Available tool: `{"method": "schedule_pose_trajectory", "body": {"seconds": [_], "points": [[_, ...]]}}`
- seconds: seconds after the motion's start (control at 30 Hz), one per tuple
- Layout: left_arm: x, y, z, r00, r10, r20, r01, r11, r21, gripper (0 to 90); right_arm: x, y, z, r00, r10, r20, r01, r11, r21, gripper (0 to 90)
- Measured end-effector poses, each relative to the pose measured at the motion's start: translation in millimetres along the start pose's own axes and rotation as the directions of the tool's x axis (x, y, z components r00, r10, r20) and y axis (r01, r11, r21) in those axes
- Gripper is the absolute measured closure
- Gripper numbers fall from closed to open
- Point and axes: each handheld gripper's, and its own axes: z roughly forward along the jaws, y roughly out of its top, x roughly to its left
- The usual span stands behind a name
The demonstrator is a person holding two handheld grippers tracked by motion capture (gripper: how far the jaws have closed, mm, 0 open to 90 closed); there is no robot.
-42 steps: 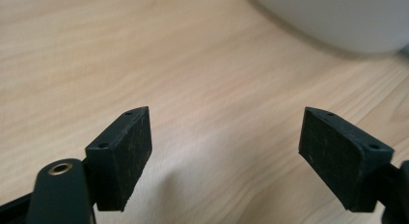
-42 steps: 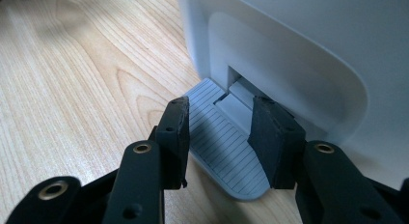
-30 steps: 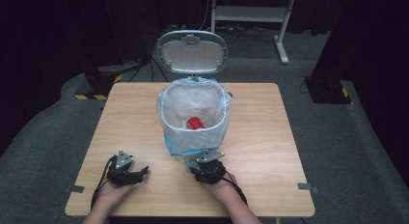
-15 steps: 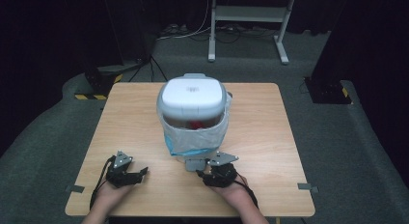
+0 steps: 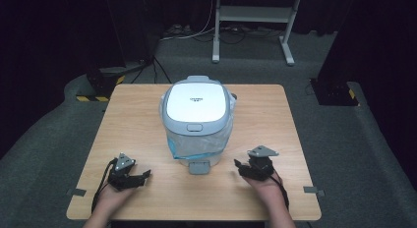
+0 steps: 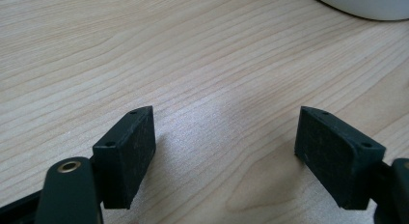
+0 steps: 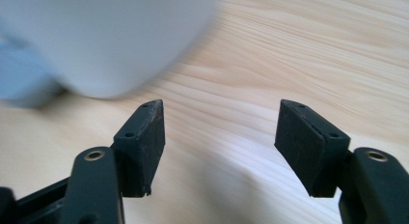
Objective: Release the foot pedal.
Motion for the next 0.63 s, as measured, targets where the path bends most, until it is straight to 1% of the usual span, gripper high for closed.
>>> {"method": "schedule_pose_trajectory", "body": {"seconds": [0.03,0.07,0.1,0.17,0.23,0.27,0.3,0.33,0.37,0.4,0.43,0.5,0.63], "points": [[0.0,0.0,0.0,1.0,0.0,0.0,0.0,1.0,0.0,22.2,-8.8,-2.7,-1.9,0.9996,0.019,0.023,-0.019,1.0,0.012,36.7],[0.0,0.0,0.0,1.0,0.0,0.0,0.0,1.0,0.0,22.3,-17.4,-5.0,-3.7,0.998,0.047,0.041,-0.048,0.998,0.036,36.5],[-0.1,0.0,0.0,1.0,0.0,0.0,0.0,1.0,0.0,22.3,-27.6,-8.0,-6.5,0.9953,0.069,0.068,-0.072,0.996,0.044,36.5],[0.0,0.0,0.0,1.0,0.001,0.001,-0.001,1.0,0.001,22.3,-39.1,-13.1,-11.7,0.9893,0.091,0.115,-0.095,0.995,0.03,36.4],[0.3,0.2,-0.1,1.0,0.005,0.001,-0.005,1.0,0.004,22.5,-53.2,-20.4,-14.1,0.9806,0.118,0.157,-0.124,0.992,0.035,34.9],[0.3,0.2,-0.1,1.0,0.005,0.001,-0.005,1.0,0.004,22.6,-53.2,-20.4,-14.1,0.9806,0.118,0.157,-0.124,0.992,0.035,34.9],[-0.2,0.2,0.5,1.0,-0.001,0.002,0.001,1.0,-0.002,22.6,-55.6,-23.0,-12.1,0.9791,0.126,0.16,-0.134,0.99,0.043,34.2],[-0.1,0.2,0.5,1.0,-0.001,0.002,0.001,1.0,-0.002,22.7,-58.1,-28.3,-5.4,0.9786,0.149,0.142,-0.16,0.985,0.067,32.3],[-0.2,0.3,0.7,1.0,-0.002,0.002,0.002,1.0,-0.003,22.9,-55.1,-29.3,-2.4,0.9785,0.126,0.163,-0.139,0.988,0.072,33.2],[0.1,0.4,0.5,1.0,0.002,0.002,-0.002,1.0,0.002,22.9,-55.1,-29.3,-2.4,0.9785,0.126,0.163,-0.139,0.988,0.072,33.2],[0.0,0.5,0.7,1.0,0.001,0.002,-0.001,1.0,0.001,23.0,-53.8,-28.6,-1.3,0.979,0.116,0.168,-0.13,0.989,0.074,32.9],[-0.2,0.6,1.1,1.0,-0.002,0.002,0.002,1.0,0.0,23.0,-52.5,-29.0,-0.7,0.9775,0.12,0.173,-0.134,0.989,0.067,33.0],[-0.2,0.5,1.0,1.0,0.0,0.003,0.0,1.0,-0.001,23.3,-52.5,-29.7,-0.9,0.9775,0.12,0.173,-0.133,0.989,0.063,33.0]]}}
